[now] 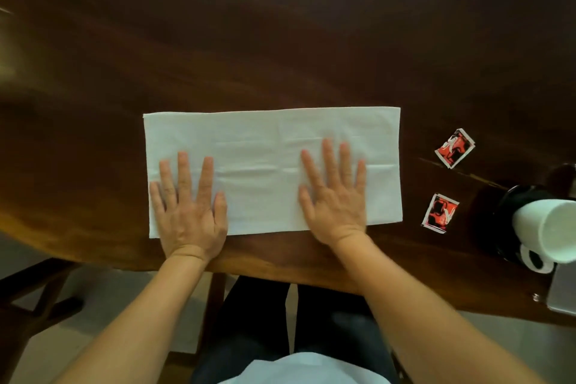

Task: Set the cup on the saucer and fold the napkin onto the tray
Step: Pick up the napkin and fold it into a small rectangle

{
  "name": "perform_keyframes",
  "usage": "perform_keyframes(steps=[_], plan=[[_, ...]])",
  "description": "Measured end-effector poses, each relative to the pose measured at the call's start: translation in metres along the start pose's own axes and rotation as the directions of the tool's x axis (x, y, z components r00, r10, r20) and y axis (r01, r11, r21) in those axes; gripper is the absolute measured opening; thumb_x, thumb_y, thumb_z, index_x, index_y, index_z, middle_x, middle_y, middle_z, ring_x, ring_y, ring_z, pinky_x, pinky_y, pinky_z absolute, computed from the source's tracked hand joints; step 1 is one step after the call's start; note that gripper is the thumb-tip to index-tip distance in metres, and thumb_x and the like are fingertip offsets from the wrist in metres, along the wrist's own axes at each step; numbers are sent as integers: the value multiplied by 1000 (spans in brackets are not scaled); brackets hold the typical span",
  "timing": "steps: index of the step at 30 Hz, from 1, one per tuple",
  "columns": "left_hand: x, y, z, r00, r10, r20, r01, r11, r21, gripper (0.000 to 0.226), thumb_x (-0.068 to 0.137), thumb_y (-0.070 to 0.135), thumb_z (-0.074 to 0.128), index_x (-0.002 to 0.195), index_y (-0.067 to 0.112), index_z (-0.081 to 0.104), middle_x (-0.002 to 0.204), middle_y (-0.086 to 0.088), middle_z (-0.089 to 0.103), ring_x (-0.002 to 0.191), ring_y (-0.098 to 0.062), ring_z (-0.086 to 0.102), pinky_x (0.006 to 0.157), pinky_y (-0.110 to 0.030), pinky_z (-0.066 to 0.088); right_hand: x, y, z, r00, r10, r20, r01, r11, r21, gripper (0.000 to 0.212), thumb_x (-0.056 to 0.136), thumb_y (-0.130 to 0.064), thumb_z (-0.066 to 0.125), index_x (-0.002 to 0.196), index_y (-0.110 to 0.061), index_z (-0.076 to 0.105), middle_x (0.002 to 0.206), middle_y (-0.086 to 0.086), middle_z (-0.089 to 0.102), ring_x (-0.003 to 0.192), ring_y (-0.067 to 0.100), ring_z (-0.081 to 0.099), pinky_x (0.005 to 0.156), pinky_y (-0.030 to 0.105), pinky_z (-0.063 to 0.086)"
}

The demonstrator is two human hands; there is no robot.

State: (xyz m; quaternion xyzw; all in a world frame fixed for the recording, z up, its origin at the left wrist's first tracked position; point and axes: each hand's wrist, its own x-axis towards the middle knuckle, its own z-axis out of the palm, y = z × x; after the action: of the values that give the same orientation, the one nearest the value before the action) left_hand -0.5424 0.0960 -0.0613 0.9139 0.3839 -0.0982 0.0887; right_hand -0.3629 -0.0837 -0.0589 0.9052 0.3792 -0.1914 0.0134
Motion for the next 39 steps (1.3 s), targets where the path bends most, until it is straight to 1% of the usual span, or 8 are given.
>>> perform_keyframes(steps=[5,10,17,21,25,29,32,39], plan=[[6,-1,-2,1000,6,10,-6,1000,-4,68,100,52,17,162,27,8,170,-8,-1,156,-35,-1,124,-57,8,26,99,-29,977,211,25,-210,977,-42,63,101,-53,12,156,-35,-13,167,2,-17,154,27,-15,124,55,0],[7,3,-10,996,-18,93,17,1000,2,70,100,55,15,160,29,-8,169,-6,-14,155,-33,-12,125,-54,0,35,94,-43,968,233,89,-234,972,1,63,102,-54,7,155,-32,-18,166,0,-24,152,25,-22,122,52,-10],[-2,47,-41,932,-67,356,92,994,-55,80,102,58,25,157,23,-21,164,-10,-30,151,-39,-25,125,-54,-3,9,55,-71,813,574,100,-579,776,251,79,98,-45,53,158,-14,12,164,8,18,144,36,25,105,55,40],[-14,87,-45,910,115,398,-92,993,-76,77,103,55,27,158,26,-19,165,-5,-28,151,-36,-25,124,-53,-3,3,58,-79,767,614,187,-630,665,402,83,94,-34,65,157,-13,15,155,15,24,128,38,46,93,45,50],[-13,118,-46,869,212,446,-205,977,-66,76,104,53,26,158,24,-18,163,-1,-32,151,-34,-26,125,-53,-3,5,70,-82,700,654,285,-692,524,497,72,90,-24,70,149,-10,31,139,19,49,118,38,57,89,45,50],[-20,117,-40,854,228,467,-233,971,-48,78,104,51,29,156,25,-23,161,-1,-37,149,-34,-30,125,-54,-3,1,69,-85,648,703,294,-745,505,435,57,85,-25,72,132,-11,41,132,18,49,118,38,49,88,47,50],[-30,109,-37,858,233,458,-243,969,-38,79,105,50,28,155,22,-26,158,-2,-41,147,-34,-34,125,-53,-5,-2,63,-84,628,698,343,-762,462,454,61,85,-23,75,132,-9,39,133,20,42,100,32,50,81,45,50],[-59,103,-33,869,220,443,-218,974,-55,78,106,49,23,153,10,-25,158,-6,-36,149,-29,-30,126,-44,-7,-7,72,-90,562,683,466,-810,342,476,45,83,-20,76,117,-3,52,107,12,62,96,33,63,84,48,57]])
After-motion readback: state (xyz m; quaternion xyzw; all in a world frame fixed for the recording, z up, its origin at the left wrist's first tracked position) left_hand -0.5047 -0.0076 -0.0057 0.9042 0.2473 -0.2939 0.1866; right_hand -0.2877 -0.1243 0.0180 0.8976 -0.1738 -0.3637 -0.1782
